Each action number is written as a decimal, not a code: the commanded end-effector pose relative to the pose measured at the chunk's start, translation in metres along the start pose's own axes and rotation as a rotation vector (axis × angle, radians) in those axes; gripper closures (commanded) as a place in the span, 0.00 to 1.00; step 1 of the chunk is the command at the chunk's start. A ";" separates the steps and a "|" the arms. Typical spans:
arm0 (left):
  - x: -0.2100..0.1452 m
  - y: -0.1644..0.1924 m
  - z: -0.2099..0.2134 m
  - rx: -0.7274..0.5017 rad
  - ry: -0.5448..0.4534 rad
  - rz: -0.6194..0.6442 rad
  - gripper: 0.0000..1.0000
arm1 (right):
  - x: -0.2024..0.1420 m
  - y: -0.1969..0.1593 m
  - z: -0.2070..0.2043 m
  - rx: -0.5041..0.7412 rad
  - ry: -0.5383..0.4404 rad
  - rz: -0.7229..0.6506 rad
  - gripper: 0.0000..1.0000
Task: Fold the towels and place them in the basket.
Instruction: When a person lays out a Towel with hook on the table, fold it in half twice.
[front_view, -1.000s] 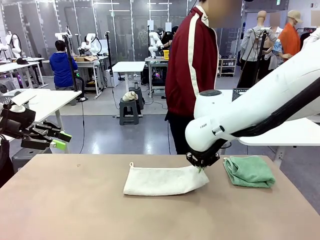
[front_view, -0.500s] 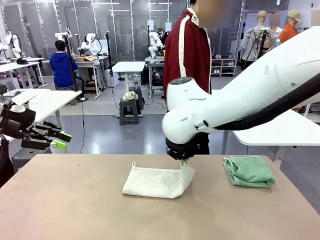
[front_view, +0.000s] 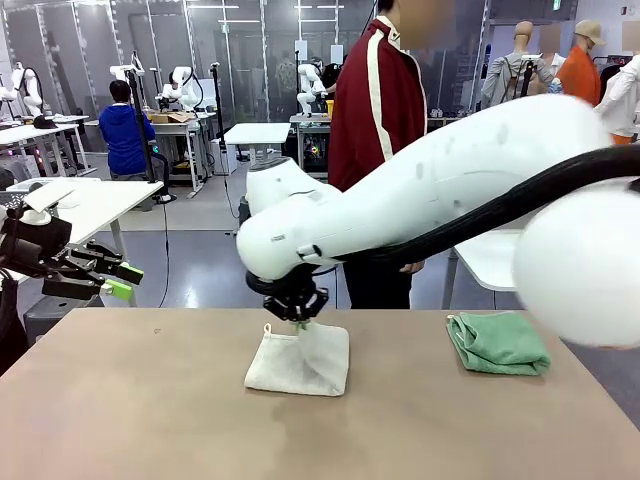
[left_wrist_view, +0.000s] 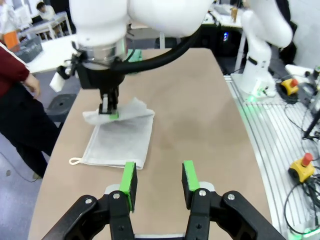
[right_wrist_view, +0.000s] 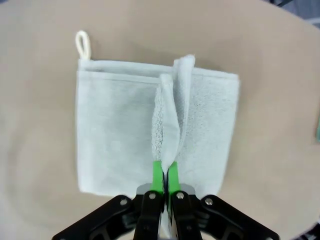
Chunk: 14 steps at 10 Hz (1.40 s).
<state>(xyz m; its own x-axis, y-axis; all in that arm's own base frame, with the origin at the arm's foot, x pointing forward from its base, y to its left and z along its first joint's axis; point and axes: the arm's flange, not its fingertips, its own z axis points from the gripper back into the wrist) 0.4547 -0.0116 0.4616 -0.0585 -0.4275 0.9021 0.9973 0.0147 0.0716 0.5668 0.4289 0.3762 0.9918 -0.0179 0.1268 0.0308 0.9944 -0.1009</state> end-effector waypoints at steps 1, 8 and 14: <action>0.001 -0.002 0.001 -0.001 -0.020 -0.004 0.52 | 0.014 0.026 -0.002 0.042 -0.024 -0.109 1.00; 0.001 -0.002 0.001 -0.001 -0.020 -0.004 0.52 | 0.007 0.046 -0.026 0.127 -0.039 -0.135 0.56; 0.001 -0.002 0.001 -0.001 -0.020 -0.004 0.52 | -0.028 -0.025 0.029 0.176 0.076 -0.110 0.16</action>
<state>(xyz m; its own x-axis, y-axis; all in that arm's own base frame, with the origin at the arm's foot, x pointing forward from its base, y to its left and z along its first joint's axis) 0.4547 -0.0113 0.4614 -0.0579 -0.4277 0.9021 0.9973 0.0153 0.0713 0.5665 0.4467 0.3809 0.9821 -0.1475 0.1176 0.1394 0.9875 0.0739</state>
